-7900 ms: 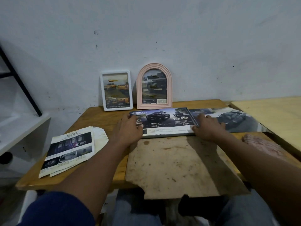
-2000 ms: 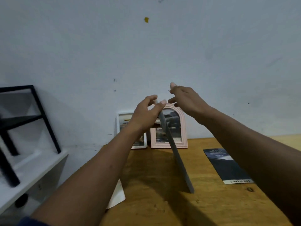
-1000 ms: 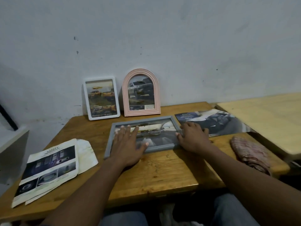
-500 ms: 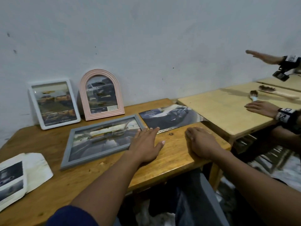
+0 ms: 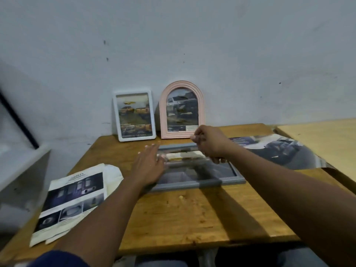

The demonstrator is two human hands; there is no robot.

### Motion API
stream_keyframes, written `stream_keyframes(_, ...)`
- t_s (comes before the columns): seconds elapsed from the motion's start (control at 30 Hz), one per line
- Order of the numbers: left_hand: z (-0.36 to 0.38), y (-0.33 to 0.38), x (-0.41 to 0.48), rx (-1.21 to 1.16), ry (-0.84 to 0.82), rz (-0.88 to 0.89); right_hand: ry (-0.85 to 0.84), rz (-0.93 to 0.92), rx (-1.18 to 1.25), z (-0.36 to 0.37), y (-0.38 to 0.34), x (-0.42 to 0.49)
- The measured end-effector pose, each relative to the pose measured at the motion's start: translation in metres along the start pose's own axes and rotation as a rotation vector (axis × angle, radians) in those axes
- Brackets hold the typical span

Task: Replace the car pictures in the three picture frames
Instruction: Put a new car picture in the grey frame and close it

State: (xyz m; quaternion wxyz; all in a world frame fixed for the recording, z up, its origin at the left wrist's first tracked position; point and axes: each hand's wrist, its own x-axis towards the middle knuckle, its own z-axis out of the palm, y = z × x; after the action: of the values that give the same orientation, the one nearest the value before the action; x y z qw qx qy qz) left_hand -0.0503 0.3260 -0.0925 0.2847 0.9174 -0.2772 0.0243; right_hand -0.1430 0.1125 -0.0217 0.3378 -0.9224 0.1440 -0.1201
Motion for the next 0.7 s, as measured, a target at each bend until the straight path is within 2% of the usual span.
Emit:
stream_keyframes(0.13, -0.006, -0.035, 0.005, -0.020, 0.022, -0.062, -0.007, -0.264, -0.131, 0.056, -0.038, 0.048)
stream_keyframes(0.2, 0.000, -0.041, 0.005, -0.036, 0.030, -0.057, -0.079, -0.318, -0.184, 0.082, -0.042, 0.056)
stream_keyframes(0.3, 0.008, -0.043, 0.002, -0.065, 0.030, -0.070, -0.288, -0.346, -0.318, 0.115, -0.031, 0.053)
stream_keyframes(0.4, 0.010, -0.041, 0.000, -0.043, 0.030, -0.035, -0.321, -0.410, -0.404, 0.128, -0.011, 0.046)
stream_keyframes(0.6, 0.010, -0.035, 0.001, -0.014, -0.030, -0.041, -0.299, -0.336, -0.522, 0.111, 0.005, 0.044)
stream_keyframes(0.7, 0.009, -0.033, 0.001, -0.016, -0.037, -0.072, -0.218, -0.274, -0.599, 0.092, 0.037, 0.041)
